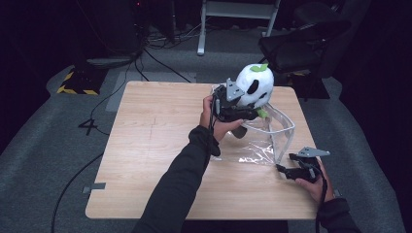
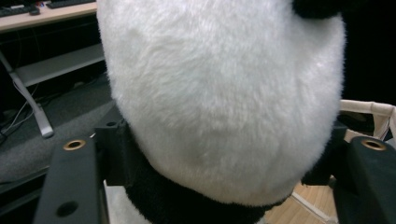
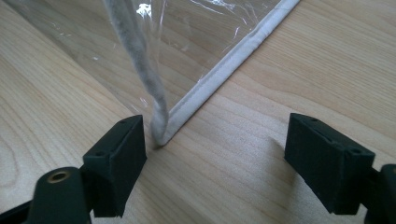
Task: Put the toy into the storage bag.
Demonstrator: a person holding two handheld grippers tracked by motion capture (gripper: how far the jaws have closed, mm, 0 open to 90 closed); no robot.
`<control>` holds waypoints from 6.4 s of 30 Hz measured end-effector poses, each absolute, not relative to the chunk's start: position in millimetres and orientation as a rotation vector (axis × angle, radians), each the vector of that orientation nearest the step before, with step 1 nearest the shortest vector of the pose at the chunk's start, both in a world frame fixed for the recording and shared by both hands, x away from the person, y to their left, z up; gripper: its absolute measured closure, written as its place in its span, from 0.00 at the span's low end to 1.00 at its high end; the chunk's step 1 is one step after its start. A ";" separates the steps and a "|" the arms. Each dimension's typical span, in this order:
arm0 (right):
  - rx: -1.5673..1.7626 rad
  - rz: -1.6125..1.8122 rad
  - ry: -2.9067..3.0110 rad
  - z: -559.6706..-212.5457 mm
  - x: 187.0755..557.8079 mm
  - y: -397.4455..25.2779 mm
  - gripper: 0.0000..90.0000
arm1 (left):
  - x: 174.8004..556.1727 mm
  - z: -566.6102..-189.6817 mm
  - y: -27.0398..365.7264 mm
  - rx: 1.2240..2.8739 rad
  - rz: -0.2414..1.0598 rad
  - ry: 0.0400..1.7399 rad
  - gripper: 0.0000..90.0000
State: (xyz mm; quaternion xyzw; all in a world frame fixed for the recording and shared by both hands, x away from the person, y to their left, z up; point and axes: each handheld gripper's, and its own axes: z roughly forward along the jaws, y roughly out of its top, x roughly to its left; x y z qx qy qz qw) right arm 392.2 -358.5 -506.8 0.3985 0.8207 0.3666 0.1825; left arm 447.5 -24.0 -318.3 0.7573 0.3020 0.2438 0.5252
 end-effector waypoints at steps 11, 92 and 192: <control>1.125 1.035 2.316 -506.8 392.2 -358.5 0.23 | 450.8 -325.3 -30.5 1.905 0.534 0.762 0.20; 1.125 1.034 2.316 -506.8 392.2 -358.4 0.23 | 446.0 -313.6 14.3 2.071 0.516 0.776 0.19; 1.126 1.031 2.314 -506.8 392.0 -358.2 0.23 | 396.9 -446.4 170.7 2.283 0.710 1.087 0.18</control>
